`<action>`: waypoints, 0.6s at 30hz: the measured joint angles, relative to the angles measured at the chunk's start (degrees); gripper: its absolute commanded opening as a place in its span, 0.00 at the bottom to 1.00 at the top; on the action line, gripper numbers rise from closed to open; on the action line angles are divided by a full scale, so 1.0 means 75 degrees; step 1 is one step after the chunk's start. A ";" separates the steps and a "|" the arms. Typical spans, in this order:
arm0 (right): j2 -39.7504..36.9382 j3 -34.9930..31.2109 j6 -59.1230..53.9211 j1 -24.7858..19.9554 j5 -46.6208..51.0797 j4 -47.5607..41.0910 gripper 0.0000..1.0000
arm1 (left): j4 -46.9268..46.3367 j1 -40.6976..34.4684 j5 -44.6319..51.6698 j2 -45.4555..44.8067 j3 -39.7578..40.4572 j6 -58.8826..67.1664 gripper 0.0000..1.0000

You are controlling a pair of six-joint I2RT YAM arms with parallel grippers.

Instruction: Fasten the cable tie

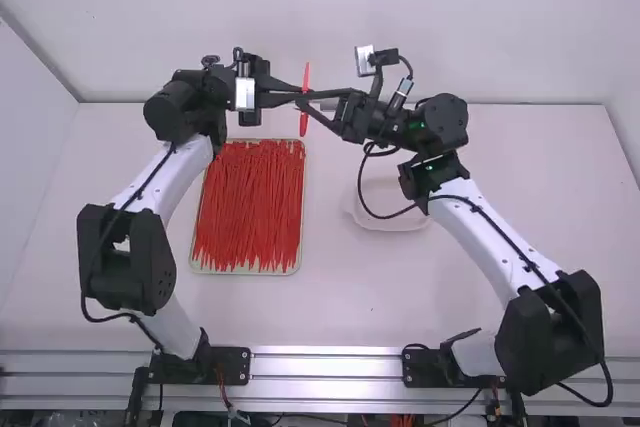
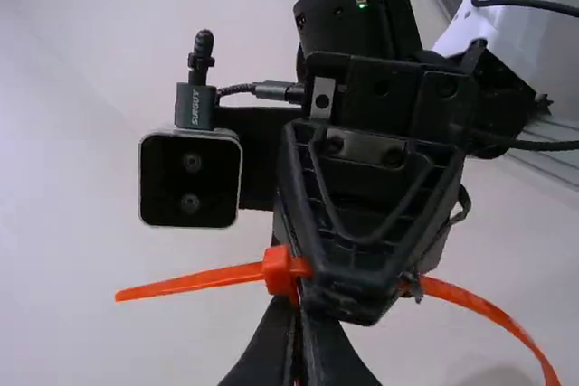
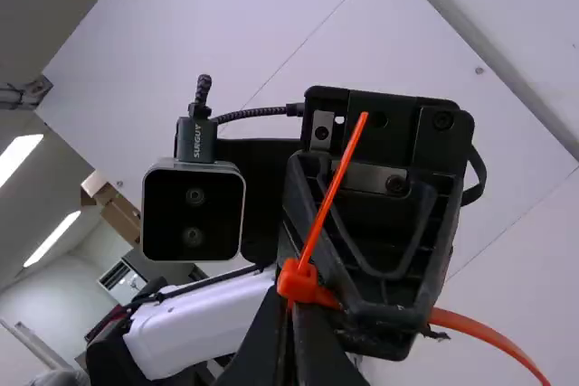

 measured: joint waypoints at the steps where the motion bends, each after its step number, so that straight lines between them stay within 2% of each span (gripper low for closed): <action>1: 0.0000 0.0000 0.0023 0.0000 -0.0012 0.0003 0.00 | 0.0003 0.0000 0.0000 0.0000 -0.0003 0.0029 0.01; 4: 0.0000 0.0000 0.0015 -0.0003 -0.0023 0.0006 0.00 | -0.0003 0.0000 -0.0003 0.0000 -0.0003 0.0085 0.01; 5: 0.0000 0.0000 0.0020 -0.0003 -0.0026 0.0003 0.05 | -0.0017 0.0000 -0.0006 0.0000 0.0000 0.0082 0.01; 6: 0.0000 0.0000 0.0003 -0.0006 -0.0032 0.0009 0.15 | -0.0061 0.0000 -0.0020 0.0000 -0.0003 0.0029 0.01; 7: 0.0000 0.0000 -0.0006 -0.0009 -0.0050 0.0041 0.19 | -0.0082 0.0000 -0.0020 0.0000 -0.0003 -0.0006 0.02; 9: -0.0017 0.0003 -0.0044 -0.0020 -0.0140 0.0149 0.38 | -0.0119 0.0003 -0.0020 0.0006 -0.0029 -0.0239 0.01; 10: -0.0032 0.0003 -0.0087 -0.0020 -0.0178 0.0178 0.41 | -0.0134 0.0003 -0.0015 0.0017 -0.0032 -0.0303 0.02; 11: -0.0061 0.0003 -0.0079 -0.0041 -0.0224 0.0178 0.51 | -0.0143 0.0003 -0.0015 0.0029 -0.0044 -0.0452 0.02; 12: -0.0085 0.0009 -0.0128 -0.0073 -0.0318 0.0207 0.56 | -0.0149 0.0003 -0.0023 0.0035 -0.0064 -0.0565 0.02; 13: -0.0119 0.0015 -0.0111 -0.0111 -0.0425 0.0207 0.67 | -0.0143 0.0003 -0.0020 0.0035 -0.0105 -0.0772 0.02; 14: -0.0134 0.0017 -0.0108 -0.0134 -0.0484 0.0219 0.70 | -0.0152 0.0003 -0.0023 0.0035 -0.0114 -0.0833 0.02; 16: -0.0192 0.0050 -0.0003 -0.0259 -0.0694 0.0283 0.98 | -0.0181 0.0067 -0.0017 0.0047 -0.0154 -0.1335 0.02; 18: -0.0259 0.0099 0.0076 -0.0376 -0.0691 0.0254 0.99 | -0.0108 0.0134 0.0012 0.0099 -0.0157 -0.1647 0.02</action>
